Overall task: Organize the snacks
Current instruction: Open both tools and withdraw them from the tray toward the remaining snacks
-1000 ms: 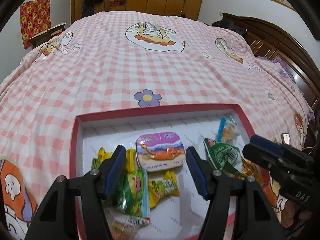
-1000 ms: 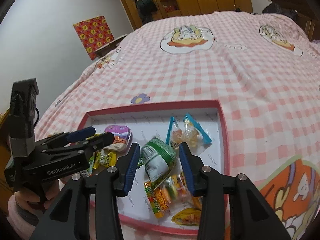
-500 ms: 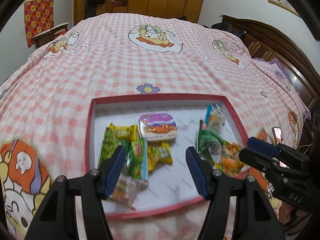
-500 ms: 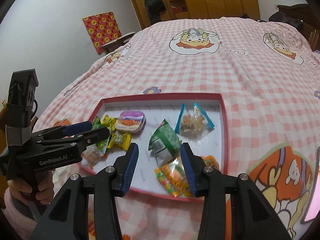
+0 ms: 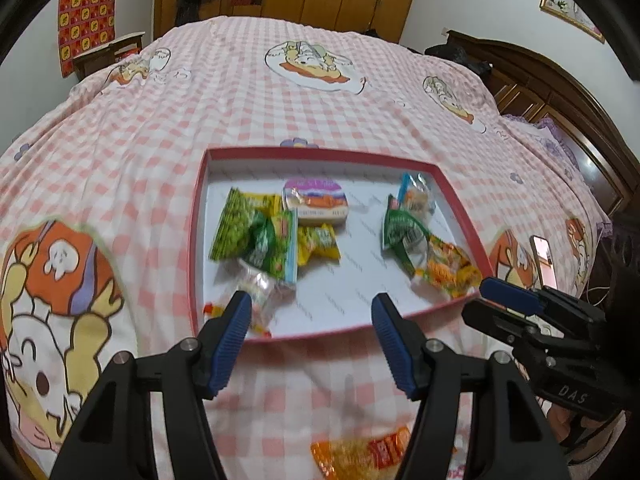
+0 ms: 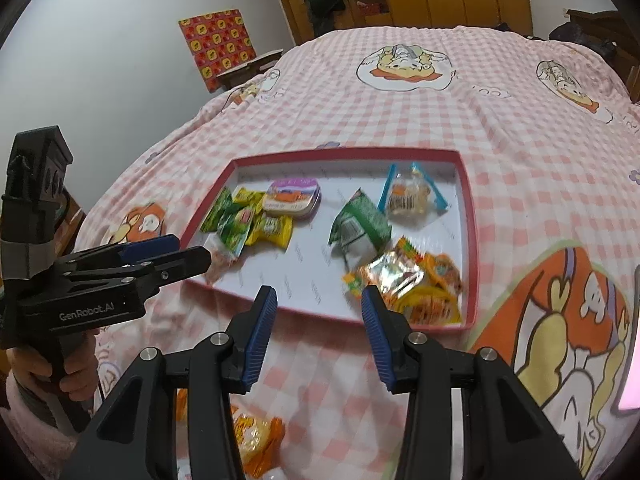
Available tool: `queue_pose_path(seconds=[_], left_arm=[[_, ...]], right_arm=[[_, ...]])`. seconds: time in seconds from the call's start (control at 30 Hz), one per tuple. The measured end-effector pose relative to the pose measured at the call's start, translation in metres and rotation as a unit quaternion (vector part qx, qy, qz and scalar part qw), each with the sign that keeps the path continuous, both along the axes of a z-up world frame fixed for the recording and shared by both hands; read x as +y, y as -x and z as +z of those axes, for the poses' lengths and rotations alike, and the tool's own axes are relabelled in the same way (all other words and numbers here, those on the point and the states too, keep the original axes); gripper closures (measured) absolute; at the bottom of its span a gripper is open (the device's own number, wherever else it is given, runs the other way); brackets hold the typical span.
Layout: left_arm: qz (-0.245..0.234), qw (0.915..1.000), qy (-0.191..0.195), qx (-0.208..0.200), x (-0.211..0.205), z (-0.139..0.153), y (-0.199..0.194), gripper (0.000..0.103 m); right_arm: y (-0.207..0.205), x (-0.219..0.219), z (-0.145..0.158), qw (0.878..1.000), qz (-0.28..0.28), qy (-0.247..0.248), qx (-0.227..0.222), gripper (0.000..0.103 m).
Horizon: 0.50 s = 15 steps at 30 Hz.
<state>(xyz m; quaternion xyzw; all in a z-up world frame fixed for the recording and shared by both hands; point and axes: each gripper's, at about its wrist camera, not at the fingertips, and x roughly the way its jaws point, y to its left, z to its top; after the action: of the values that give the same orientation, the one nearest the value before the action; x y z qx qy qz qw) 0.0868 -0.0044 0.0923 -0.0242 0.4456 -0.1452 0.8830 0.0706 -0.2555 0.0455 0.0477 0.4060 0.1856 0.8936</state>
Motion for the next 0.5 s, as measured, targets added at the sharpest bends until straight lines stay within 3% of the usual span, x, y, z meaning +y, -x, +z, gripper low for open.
queue_pose_path(seconds=[0.5], left_arm=[[-0.025,0.9989,0.002,0.040,-0.005,-0.021,0.039,0.037]], right_arm=[[0.044,-0.002,-0.020,0.999,0.005,0.015,0.032,0.058]])
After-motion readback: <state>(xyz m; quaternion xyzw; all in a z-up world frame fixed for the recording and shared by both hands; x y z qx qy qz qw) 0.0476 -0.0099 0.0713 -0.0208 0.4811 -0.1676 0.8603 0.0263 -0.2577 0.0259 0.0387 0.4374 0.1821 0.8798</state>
